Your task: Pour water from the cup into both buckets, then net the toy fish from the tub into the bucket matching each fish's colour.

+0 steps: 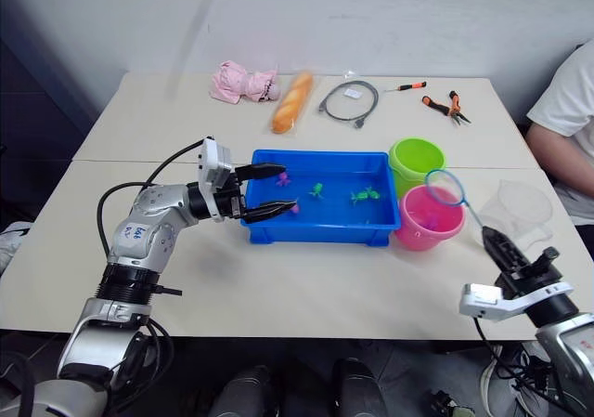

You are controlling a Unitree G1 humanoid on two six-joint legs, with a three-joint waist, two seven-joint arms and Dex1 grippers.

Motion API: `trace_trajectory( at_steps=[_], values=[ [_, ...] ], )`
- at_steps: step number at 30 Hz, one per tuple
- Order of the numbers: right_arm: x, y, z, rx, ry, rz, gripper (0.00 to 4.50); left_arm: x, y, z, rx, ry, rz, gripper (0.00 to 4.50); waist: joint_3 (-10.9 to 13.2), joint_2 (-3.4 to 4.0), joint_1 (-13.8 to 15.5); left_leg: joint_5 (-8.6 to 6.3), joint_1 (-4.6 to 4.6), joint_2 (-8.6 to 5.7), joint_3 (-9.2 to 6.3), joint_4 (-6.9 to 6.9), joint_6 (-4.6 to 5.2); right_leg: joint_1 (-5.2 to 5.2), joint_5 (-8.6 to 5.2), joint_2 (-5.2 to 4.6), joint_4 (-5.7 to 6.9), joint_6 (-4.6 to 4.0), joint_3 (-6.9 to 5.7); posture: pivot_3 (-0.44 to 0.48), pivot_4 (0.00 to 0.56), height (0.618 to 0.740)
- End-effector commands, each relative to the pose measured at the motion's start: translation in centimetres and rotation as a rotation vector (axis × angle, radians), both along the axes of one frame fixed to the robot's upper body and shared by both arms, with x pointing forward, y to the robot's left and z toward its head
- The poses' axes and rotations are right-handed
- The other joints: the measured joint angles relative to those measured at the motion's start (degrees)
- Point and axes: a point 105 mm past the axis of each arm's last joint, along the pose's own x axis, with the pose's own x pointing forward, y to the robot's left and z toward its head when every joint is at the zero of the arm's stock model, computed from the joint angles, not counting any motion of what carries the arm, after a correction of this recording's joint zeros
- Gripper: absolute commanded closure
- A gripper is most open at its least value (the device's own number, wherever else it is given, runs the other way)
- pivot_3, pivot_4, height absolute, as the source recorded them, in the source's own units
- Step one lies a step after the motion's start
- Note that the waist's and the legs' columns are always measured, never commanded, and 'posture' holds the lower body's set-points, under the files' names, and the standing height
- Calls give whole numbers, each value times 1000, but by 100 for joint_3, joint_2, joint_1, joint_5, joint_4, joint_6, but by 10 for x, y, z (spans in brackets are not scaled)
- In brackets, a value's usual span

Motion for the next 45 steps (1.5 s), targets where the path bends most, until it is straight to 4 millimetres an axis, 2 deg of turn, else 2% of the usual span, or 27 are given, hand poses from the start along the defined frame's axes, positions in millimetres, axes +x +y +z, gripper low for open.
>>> trace_trajectory(
  at_steps=[1,3,4,7,11,13,16,18,20,21,24,27,30,34,42,45],
  values=[
    [0,-5,12,-2,-55,-24,4500,1,2,10,-29,-33,13,41,0,0,-2,0,0,-1,3,2,0,1,0,-1,0,0,2,0,150,738],
    [-3,2,8,10,-31,5,4500,0,1,8,-18,-33,4,41,0,0,-2,0,1,-1,2,2,1,2,0,-1,0,0,2,0,150,738],
    [-2,-1,11,19,-42,-13,4500,0,1,7,-10,-34,1,41,0,0,-1,0,1,-1,1,2,0,1,0,-1,1,0,1,0,150,738],
    [3,-7,32,95,-107,-38,4500,0,4,8,-15,-32,12,41,0,0,-19,1,2,0,3,1,-1,0,0,0,2,0,2,0,150,738],
    [14,27,59,379,-75,116,4500,-1,15,6,-4,-30,29,41,0,0,-35,2,8,1,5,2,-2,0,0,2,9,0,7,0,150,738],
    [23,49,64,611,56,201,4500,-1,27,7,-9,-32,61,41,0,0,-74,2,11,4,4,2,-3,0,0,4,15,0,7,0,150,738],
    [32,83,60,945,347,324,4500,-1,49,7,-10,-33,131,41,1,-2,-107,3,11,10,-4,4,-3,2,0,5,16,-1,1,0,150,738],
    [35,101,64,1061,450,388,4500,0,62,7,-9,-36,174,41,1,-2,-103,2,7,10,-11,4,-1,1,0,2,17,-1,-5,0,150,738],
    [44,128,61,1176,643,432,4500,2,91,7,15,-30,271,41,1,-2,-92,0,1,8,-12,6,8,-1,1,-6,16,-1,-8,0,150,738],
    [49,137,53,1202,743,404,4500,4,103,6,34,-33,322,41,1,-2,-128,-3,0,7,-11,9,13,-1,1,-9,15,-2,-7,0,150,738],
    [60,151,43,1219,868,334,4500,6,119,6,55,-35,382,41,1,-2,-112,-8,0,6,-16,6,22,-4,2,-18,16,-4,-9,0,150,738],
    [73,160,34,1242,976,204,4500,5,125,13,68,-37,393,41,1,-2,-54,-11,-16,4,-19,5,25,-15,1,-24,16,-5,-16,0,150,738],
    [79,173,33,1219,1063,167,4500,5,125,18,88,-39,390,41,1,-2,-13,-15,-20,-1,-16,8,31,-18,2,-32,13,-6,-16,0,150,738],
    [97,173,37,1112,993,132,4500,1,121,19,133,-41,349,41,1,-2,-13,-18,-30,-1,-18,5,29,-25,2,-31,15,-6,-24,0,150,738],
    [122,172,40,922,825,162,4500,-6,108,11,202,-29,256,41,1,-2,-30,-25,-37,-5,-9,4,36,-28,2,-25,17,-5,-26,0,150,738],
    [128,172,37,798,761,175,4500,-7,104,12,204,-28,241,41,1,-2,-38,-25,-37,-4,-7,4,36,-29,2,-22,18,-5,-26,0,150,738]
  ],
)
